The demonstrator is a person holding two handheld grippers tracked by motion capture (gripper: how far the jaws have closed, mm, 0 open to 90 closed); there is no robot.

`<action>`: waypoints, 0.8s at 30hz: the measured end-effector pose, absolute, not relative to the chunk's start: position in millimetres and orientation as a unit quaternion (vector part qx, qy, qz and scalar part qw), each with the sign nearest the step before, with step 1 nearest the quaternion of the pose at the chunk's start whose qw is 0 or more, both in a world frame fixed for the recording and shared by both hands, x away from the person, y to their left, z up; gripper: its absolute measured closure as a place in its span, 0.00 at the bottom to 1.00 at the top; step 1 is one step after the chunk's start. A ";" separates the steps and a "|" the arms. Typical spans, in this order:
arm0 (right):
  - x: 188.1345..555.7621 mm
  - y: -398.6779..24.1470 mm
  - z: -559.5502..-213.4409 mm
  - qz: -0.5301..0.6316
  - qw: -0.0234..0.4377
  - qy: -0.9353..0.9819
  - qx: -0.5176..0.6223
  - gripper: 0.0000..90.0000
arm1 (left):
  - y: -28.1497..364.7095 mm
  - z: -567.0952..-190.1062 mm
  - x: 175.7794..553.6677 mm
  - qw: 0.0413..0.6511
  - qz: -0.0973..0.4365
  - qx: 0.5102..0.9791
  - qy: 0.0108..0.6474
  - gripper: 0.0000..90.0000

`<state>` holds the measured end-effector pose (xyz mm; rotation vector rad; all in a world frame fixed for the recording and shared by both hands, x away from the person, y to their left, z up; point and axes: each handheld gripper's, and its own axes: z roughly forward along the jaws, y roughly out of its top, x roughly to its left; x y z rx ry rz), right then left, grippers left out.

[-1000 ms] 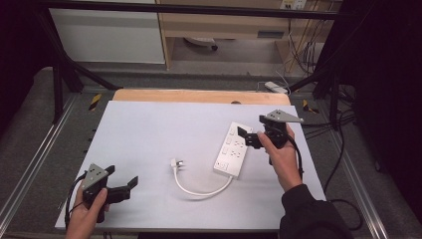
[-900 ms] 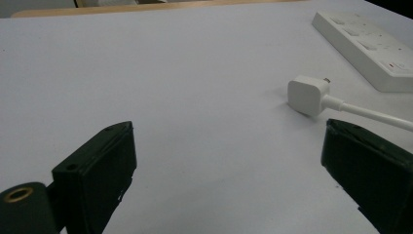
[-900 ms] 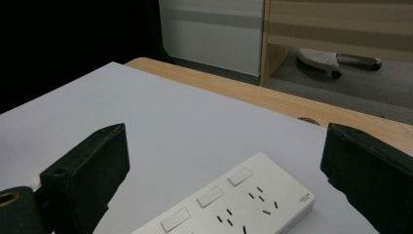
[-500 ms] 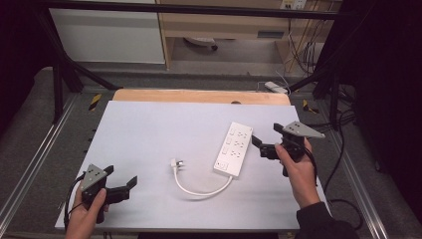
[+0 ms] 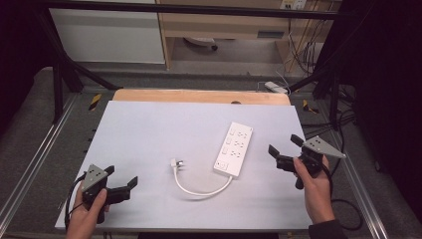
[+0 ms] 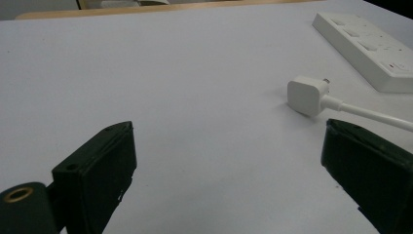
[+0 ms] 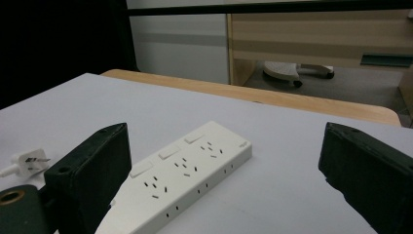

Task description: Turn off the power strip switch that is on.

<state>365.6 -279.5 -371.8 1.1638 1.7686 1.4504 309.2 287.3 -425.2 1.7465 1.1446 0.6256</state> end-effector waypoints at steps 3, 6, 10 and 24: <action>360.8 -284.6 -379.9 0.540 0.282 0.659 0.441 0.06 | 287.3 -425.1 309.0 0.462 0.255 0.710 0.465 0.07; 355.8 -288.0 -386.6 0.537 0.281 0.660 0.445 0.05 | 287.1 -425.3 309.1 0.462 0.254 0.711 0.466 0.07; 350.0 -290.3 -395.5 0.529 0.278 0.665 0.448 0.04 | 287.1 -425.2 309.1 0.463 0.254 0.711 0.465 0.07; 344.6 -278.7 -428.6 0.496 0.247 0.699 0.451 0.04 | 286.7 -424.6 309.0 0.463 0.253 0.712 0.463 0.07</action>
